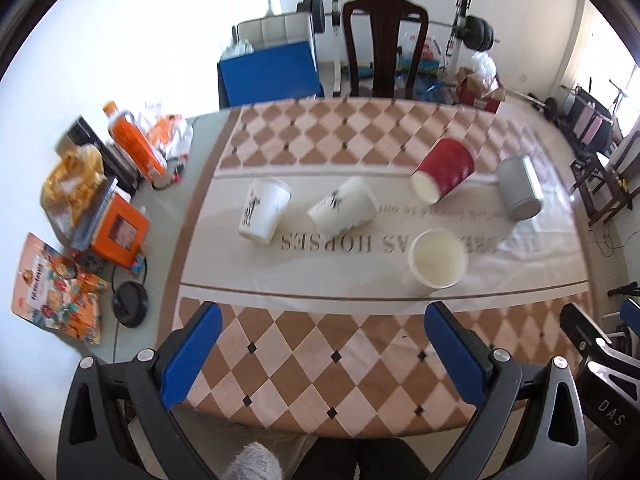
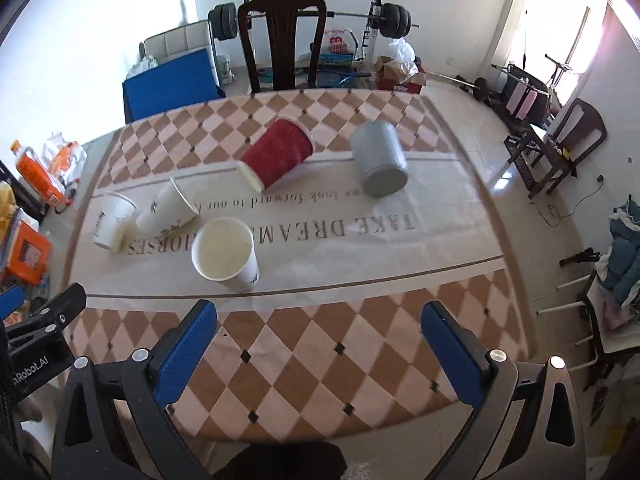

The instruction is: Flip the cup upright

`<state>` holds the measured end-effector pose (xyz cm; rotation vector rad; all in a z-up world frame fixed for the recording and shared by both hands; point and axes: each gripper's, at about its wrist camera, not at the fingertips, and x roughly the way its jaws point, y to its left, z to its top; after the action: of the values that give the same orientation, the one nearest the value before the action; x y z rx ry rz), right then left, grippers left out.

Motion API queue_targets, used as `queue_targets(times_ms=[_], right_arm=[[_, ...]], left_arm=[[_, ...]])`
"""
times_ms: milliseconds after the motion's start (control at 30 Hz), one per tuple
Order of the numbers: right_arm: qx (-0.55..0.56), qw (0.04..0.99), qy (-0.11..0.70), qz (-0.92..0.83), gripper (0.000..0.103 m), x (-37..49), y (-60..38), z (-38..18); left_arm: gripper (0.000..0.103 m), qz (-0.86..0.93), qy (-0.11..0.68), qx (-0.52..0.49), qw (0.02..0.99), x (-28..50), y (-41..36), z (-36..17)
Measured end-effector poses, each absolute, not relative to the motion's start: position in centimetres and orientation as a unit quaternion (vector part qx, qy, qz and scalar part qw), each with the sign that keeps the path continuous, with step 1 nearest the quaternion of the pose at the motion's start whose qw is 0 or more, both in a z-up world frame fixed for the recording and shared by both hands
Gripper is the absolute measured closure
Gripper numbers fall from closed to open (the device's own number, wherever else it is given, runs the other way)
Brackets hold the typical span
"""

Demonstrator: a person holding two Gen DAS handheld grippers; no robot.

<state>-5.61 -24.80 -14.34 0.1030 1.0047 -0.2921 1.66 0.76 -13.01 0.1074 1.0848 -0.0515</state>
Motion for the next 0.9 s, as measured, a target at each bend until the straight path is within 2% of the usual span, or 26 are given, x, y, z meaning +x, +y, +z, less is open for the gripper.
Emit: queue_targets(times_ms=[267, 467, 900], right_arm=[[0.053, 0.875, 0.467, -0.115, 0.0, -8.8, -25.2, -4.8], [0.05, 0.886, 0.447, -0.107, 0.0, -11.2, -24.5, 0.7], [0.05, 0.891, 0.438, -0.107, 0.0, -13.6, -23.9, 4.2]], left_arm=[[0.0, -0.019, 0.501, 0.046, 0.864, -0.7, 0.2, -5.2], [0.0, -0.025, 0.494, 0.039, 0.868, -2.7, 0.1, -2.1], [0.0, -0.019, 0.491, 0.035, 0.87, -4.7, 0.5, 0.1]])
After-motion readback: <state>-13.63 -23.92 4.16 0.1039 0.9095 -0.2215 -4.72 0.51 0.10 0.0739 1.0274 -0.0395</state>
